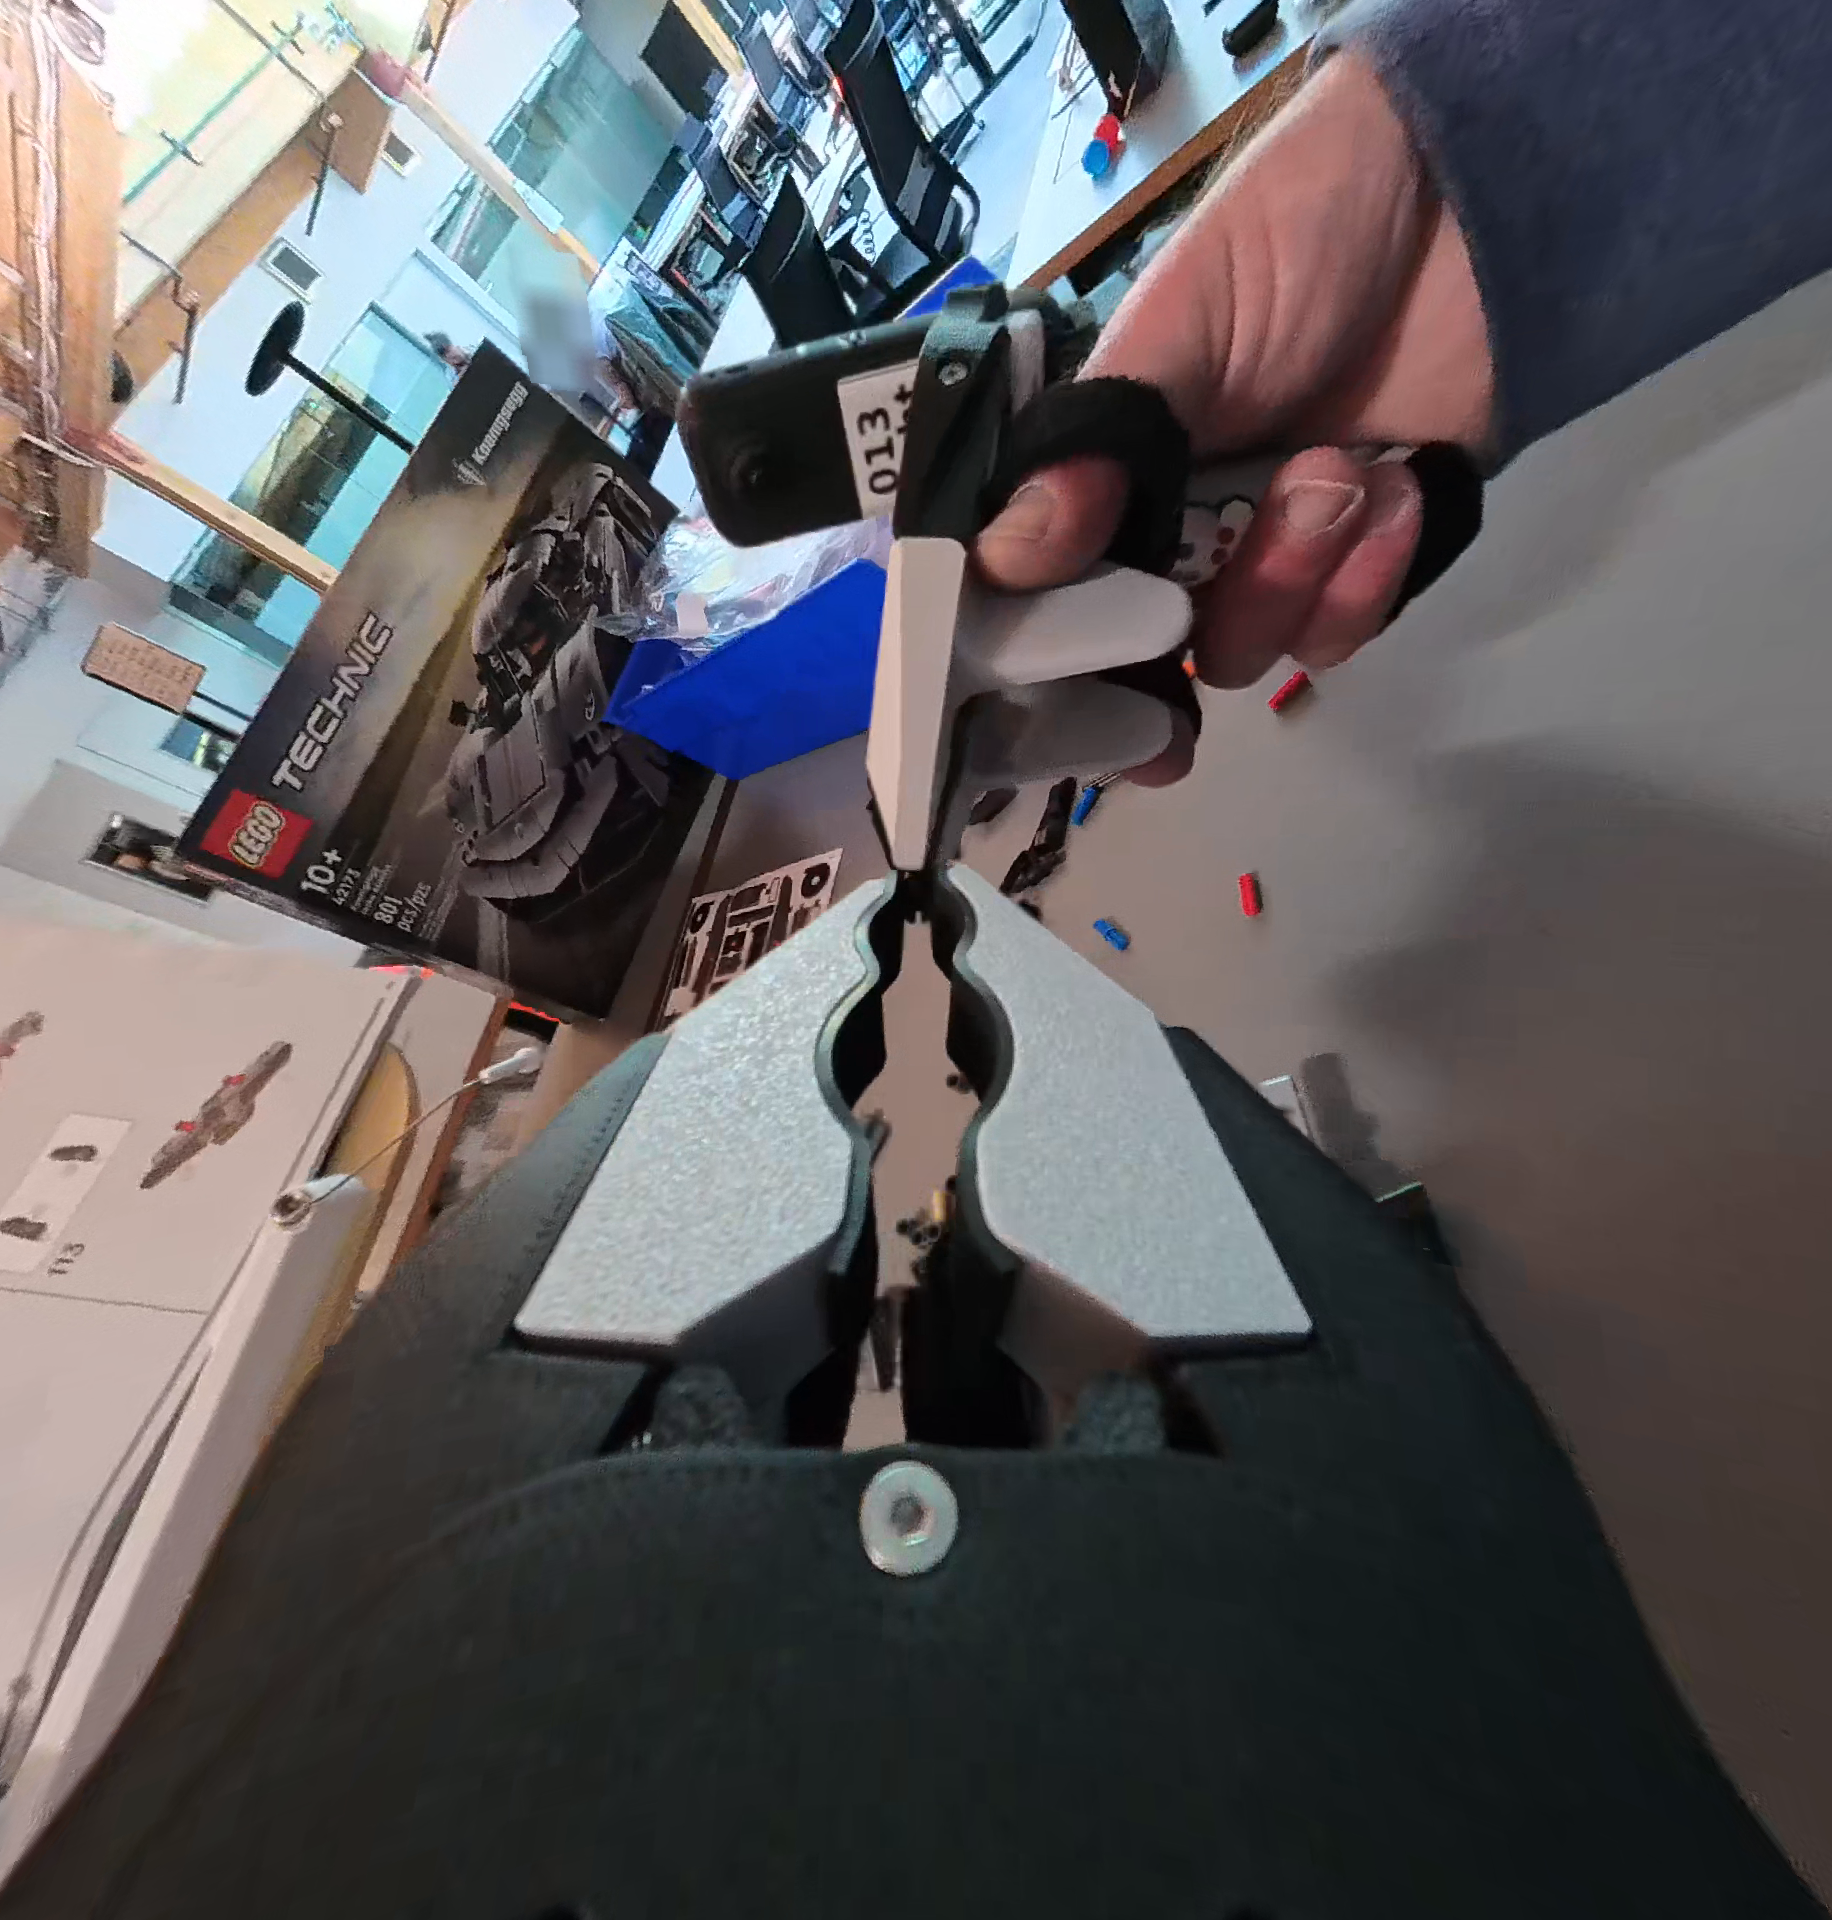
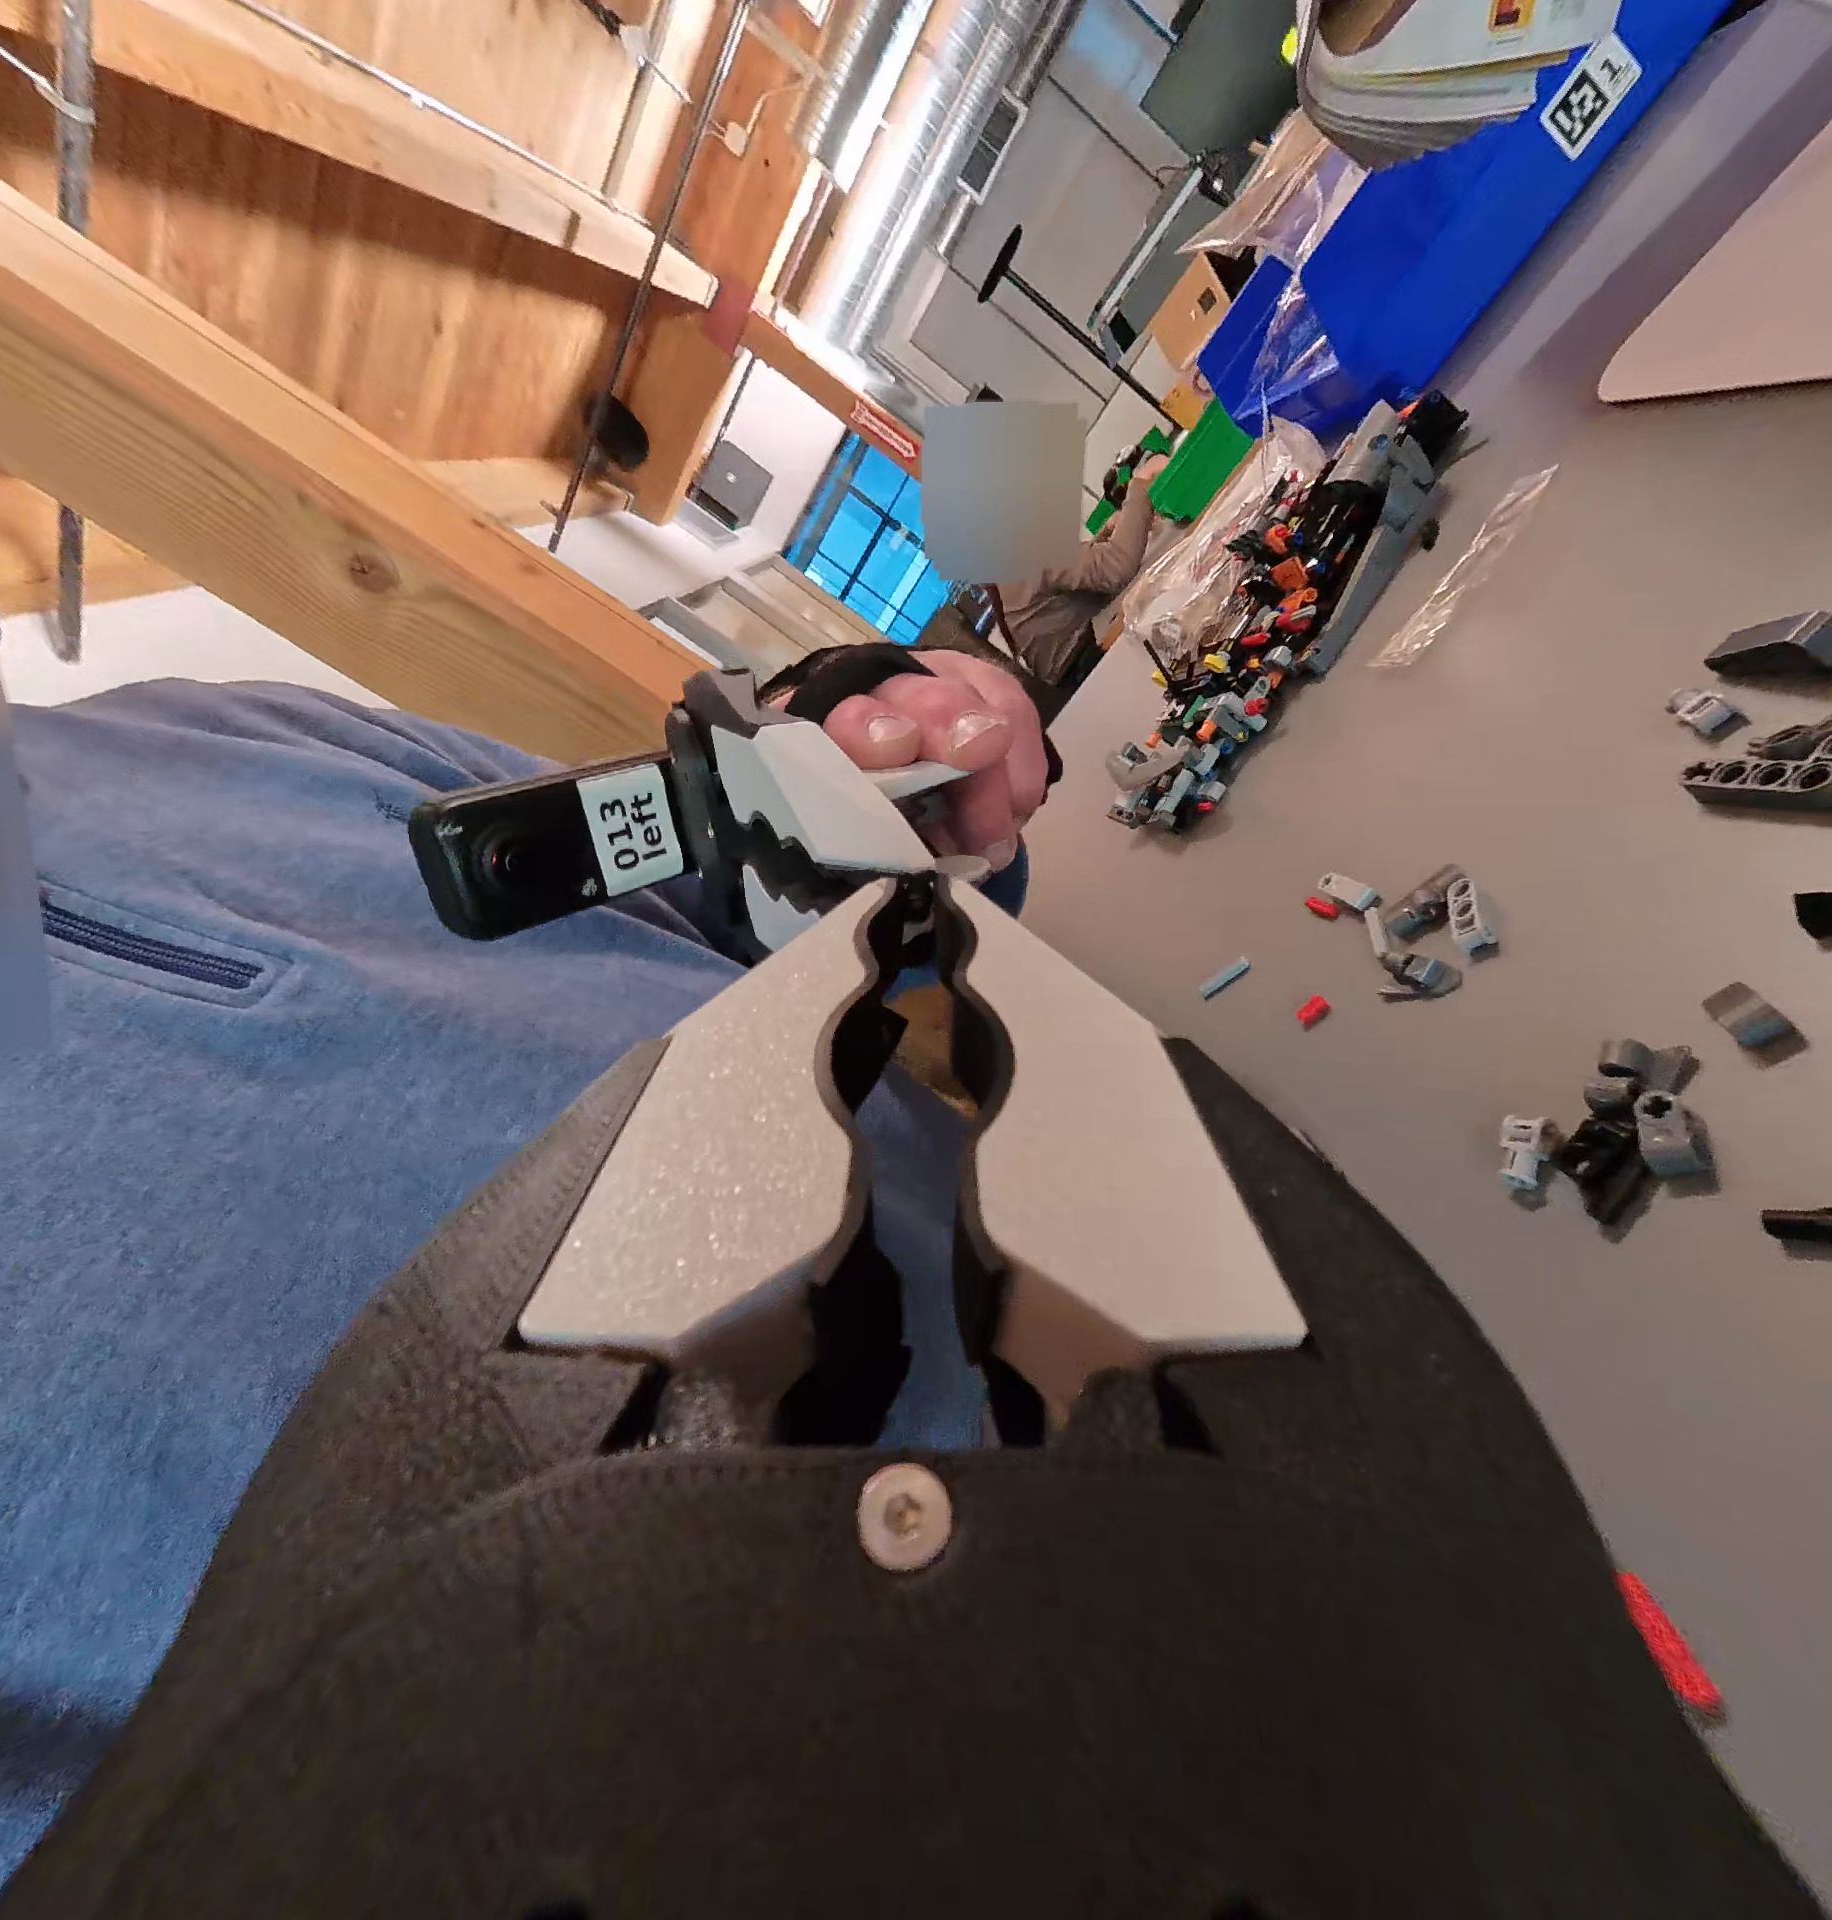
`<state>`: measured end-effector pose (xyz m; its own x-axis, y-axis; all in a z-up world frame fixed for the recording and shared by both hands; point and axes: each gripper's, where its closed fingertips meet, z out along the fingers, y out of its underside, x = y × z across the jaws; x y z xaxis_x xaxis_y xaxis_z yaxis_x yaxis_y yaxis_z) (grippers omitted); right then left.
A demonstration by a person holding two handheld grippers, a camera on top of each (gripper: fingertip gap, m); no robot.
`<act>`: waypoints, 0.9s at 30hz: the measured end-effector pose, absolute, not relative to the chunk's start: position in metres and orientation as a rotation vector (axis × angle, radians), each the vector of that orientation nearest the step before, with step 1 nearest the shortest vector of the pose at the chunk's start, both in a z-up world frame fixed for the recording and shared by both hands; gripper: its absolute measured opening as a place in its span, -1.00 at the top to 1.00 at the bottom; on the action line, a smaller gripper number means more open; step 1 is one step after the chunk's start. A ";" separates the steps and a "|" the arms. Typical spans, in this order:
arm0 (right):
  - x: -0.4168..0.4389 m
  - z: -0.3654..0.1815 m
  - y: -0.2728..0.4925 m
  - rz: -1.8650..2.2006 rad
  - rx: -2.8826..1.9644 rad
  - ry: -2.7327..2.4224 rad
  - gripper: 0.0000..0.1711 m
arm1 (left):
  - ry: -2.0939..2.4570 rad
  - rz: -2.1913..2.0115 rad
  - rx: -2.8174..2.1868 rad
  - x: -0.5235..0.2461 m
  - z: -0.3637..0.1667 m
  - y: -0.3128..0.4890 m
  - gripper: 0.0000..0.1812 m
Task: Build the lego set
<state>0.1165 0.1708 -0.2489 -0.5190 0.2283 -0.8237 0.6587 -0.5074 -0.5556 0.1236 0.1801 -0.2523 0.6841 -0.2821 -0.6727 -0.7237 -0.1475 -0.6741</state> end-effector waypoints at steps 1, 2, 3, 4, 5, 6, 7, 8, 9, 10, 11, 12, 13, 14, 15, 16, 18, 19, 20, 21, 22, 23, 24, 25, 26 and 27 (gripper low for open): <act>0.117 -0.249 0.171 -2.113 1.350 1.364 0.98 | 0.815 0.478 -1.725 0.123 -0.252 0.180 0.98; 0.117 -0.249 0.171 -2.115 1.353 1.357 0.98 | 0.806 0.468 -1.726 0.124 -0.252 0.180 0.97; 0.117 -0.249 0.171 -2.113 1.362 1.349 0.98 | 0.792 0.462 -1.730 0.124 -0.252 0.180 0.97; 0.116 -0.249 0.170 -2.116 1.375 1.347 0.96 | 0.788 0.474 -1.727 0.124 -0.253 0.179 0.97; 0.116 -0.249 0.170 -2.120 1.381 1.343 0.95 | 0.785 0.477 -1.723 0.124 -0.252 0.179 0.97; 0.116 -0.248 0.170 -2.130 1.379 1.325 0.94 | 0.772 0.474 -1.722 0.123 -0.251 0.179 0.97; 0.116 -0.247 0.170 -2.138 1.380 1.310 0.95 | 0.762 0.480 -1.722 0.123 -0.250 0.179 0.97; 0.116 -0.246 0.169 -2.147 1.377 1.310 0.97 | 0.764 0.501 -1.718 0.123 -0.249 0.179 0.97; 0.116 -0.246 0.169 -2.148 1.386 1.307 0.97 | 0.763 0.521 -1.713 0.122 -0.249 0.178 0.97; 0.116 -0.245 0.169 -2.148 1.395 1.308 0.98 | 0.753 0.529 -1.713 0.122 -0.248 0.178 0.97; 0.116 -0.245 0.168 -2.152 1.400 1.320 0.98 | 0.748 0.526 -1.715 0.122 -0.248 0.177 0.97; 0.117 -0.244 0.167 -2.158 1.399 1.322 0.99 | 0.752 0.526 -1.708 0.123 -0.248 0.176 0.98; 0.116 -0.244 0.166 -2.165 1.402 1.314 0.99 | 0.749 0.531 -1.706 0.122 -0.247 0.175 0.97; 0.116 -0.244 0.166 -2.170 1.406 1.322 0.99 | 0.747 0.536 -1.704 0.122 -0.247 0.175 0.97; 0.116 -0.245 0.165 -2.178 1.418 1.348 0.99 | 0.747 0.534 -1.708 0.122 -0.248 0.174 0.97; 0.116 -0.246 0.167 -2.183 1.451 1.358 0.99 | 0.743 0.527 -1.715 0.122 -0.248 0.174 0.96; 0.117 -0.246 0.176 -2.226 1.513 1.335 0.99 | 0.705 0.472 -1.726 0.119 -0.246 0.170 0.87; 0.121 -0.250 0.180 -2.229 1.555 1.353 0.99 | 0.684 0.401 -1.793 0.116 -0.253 0.167 0.75; 0.125 -0.257 0.184 -2.212 1.613 1.390 0.99 | 0.658 0.319 -1.880 0.112 -0.265 0.165 0.70; 0.129 -0.263 0.187 -2.199 1.662 1.412 0.99 | 0.646 0.216 -1.958 0.113 -0.278 0.162 0.67; 0.134 -0.270 0.190 -2.186 1.706 1.417 0.99 | 0.651 0.115 -2.043 0.116 -0.293 0.157 0.60; 0.139 -0.276 0.192 -2.175 1.739 1.417 0.99 | 0.664 0.043 -2.126 0.117 -0.310 0.152 0.56; 0.143 -0.282 0.192 -2.160 1.772 1.423 0.99 | 0.696 -0.017 -2.206 0.120 -0.326 0.145 0.54; 0.147 -0.288 0.192 -2.145 1.800 1.436 0.99 | 0.723 -0.026 -2.251 0.118 -0.338 0.140 0.48; 0.151 -0.292 0.191 -2.145 1.817 1.444 0.99 | 0.755 -0.016 -2.266 0.117 -0.345 0.138 0.47; 0.154 -0.296 0.191 -2.137 1.845 1.458 0.99 | 0.773 -0.027 -2.282 0.118 -0.351 0.135 0.47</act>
<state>0.1538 0.1905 -0.2964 -0.3252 0.5568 -0.7643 0.5088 -0.5783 -0.6378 0.1179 0.1353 -0.3506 0.8204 -0.5372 -0.1959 -0.5222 -0.5644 -0.6394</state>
